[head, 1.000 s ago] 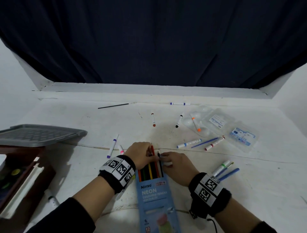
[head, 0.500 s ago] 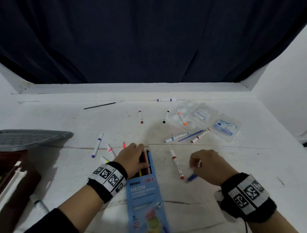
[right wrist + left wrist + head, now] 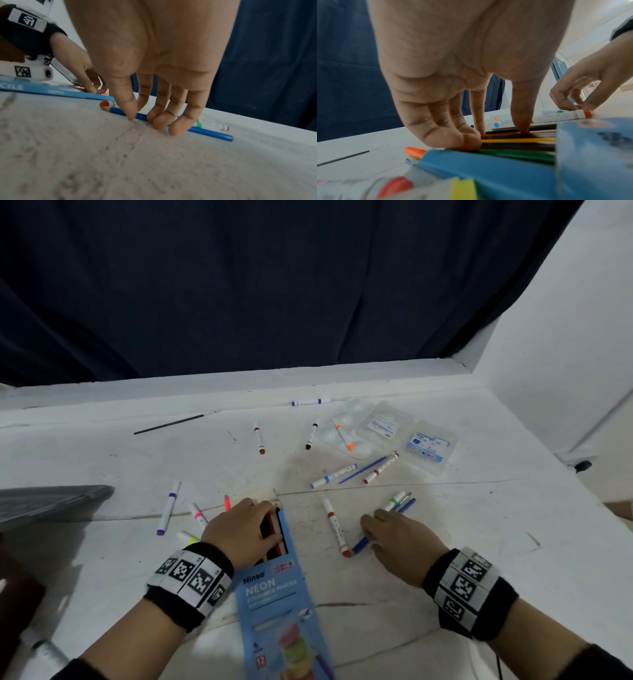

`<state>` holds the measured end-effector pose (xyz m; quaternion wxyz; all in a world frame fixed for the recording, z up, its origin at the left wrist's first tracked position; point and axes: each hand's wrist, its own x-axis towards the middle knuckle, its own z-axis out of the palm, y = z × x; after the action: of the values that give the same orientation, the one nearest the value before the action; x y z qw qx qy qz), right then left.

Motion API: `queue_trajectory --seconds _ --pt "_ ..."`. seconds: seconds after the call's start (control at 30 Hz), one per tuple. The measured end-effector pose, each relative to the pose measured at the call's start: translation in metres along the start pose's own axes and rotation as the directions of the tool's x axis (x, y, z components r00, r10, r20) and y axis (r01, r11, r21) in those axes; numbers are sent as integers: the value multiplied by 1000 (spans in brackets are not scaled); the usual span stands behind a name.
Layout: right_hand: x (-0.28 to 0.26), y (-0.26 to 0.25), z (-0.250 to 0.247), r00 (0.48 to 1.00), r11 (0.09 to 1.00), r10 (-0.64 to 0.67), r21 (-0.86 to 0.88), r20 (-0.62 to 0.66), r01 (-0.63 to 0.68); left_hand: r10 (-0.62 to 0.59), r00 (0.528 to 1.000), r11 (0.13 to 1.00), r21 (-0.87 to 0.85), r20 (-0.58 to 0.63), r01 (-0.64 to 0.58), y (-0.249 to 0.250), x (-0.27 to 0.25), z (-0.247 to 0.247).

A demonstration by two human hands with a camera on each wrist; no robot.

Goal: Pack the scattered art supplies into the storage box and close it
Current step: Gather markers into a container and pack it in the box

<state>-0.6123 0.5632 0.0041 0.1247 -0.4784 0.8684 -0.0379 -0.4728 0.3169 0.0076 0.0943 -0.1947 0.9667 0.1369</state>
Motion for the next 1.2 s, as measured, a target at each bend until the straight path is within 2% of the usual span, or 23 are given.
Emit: queue_trajectory --seconds 0.2,0.33,0.43,0.53,0.6,0.67,0.73,0.83,0.9,1.1,1.2 --pt "17 4 -2 996 991 -78 -116 -30 74 50 998 996 -74 32 -48 -7 -7 3" --pt "33 6 -6 992 966 -127 -228 3 125 91 995 990 -107 34 -86 -10 -15 1" --pt "43 6 -15 983 967 -153 -219 -100 128 114 993 983 -145 -2 -113 -15 -22 2" --pt "54 -2 -31 934 980 -189 -116 -303 161 106 993 967 -228 -47 -114 -22 -28 1" --pt "59 -15 -42 883 976 -166 54 -438 210 86 993 942 -319 -80 -107 -27 -32 1" --pt "66 -33 -51 861 909 -87 314 -501 274 63 992 908 -406 -112 -103 -32 -37 2" --pt "71 -53 -56 853 780 -18 526 -522 339 45 987 885 -452 -157 -112 -37 -44 5" --pt "78 -79 -53 866 631 50 688 -498 359 22 969 902 -413 -246 -126 -43 -54 10" --pt "84 -91 -42 885 585 42 730 -463 354 0 959 922 -371 -285 -111 -46 -62 11" --pt "109 -100 -15 941 668 20 705 -338 239 -30 986 928 -370 -165 -33 -47 -77 9" --pt "120 -100 -15 959 704 7 682 -284 197 -48 987 934 -358 -157 -11 -49 -76 12"
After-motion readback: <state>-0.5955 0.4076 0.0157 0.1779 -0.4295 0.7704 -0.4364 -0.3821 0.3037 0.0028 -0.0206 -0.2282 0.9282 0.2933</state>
